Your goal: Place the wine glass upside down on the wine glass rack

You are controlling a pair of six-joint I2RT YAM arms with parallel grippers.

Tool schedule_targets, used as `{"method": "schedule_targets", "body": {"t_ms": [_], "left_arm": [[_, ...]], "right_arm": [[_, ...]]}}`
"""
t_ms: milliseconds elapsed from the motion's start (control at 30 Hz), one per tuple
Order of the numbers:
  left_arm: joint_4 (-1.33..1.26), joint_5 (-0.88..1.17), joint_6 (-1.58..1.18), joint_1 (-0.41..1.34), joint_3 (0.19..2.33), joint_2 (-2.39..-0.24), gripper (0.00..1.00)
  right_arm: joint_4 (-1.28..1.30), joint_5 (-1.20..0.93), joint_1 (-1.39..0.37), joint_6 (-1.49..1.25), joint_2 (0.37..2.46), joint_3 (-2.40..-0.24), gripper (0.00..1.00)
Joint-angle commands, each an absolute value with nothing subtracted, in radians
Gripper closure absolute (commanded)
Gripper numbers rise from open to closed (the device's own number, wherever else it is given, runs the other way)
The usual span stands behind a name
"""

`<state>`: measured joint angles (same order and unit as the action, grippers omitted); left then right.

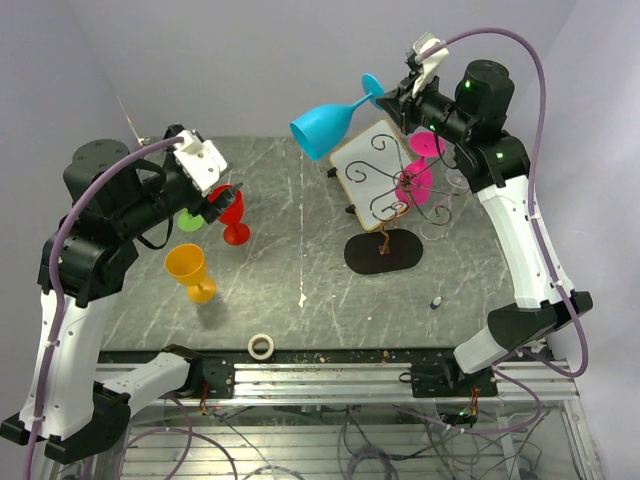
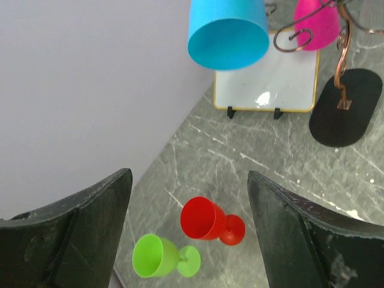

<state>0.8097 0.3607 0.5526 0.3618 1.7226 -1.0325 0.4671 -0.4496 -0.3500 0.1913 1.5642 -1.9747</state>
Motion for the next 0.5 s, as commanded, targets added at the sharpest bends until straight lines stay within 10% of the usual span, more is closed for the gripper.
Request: {"method": "schedule_targets", "body": {"t_ms": [0, 467], "left_arm": [[0.853, 0.327, 0.605, 0.343, 1.686, -1.011, 0.11], [0.846, 0.346, 0.575, 0.307, 1.605, -0.988, 0.09]], "right_arm": [[0.527, -0.273, -0.361, 0.361, 1.551, -2.0, 1.0], [0.482, 0.064, -0.518, 0.609, 1.556, -1.897, 1.0]]}}
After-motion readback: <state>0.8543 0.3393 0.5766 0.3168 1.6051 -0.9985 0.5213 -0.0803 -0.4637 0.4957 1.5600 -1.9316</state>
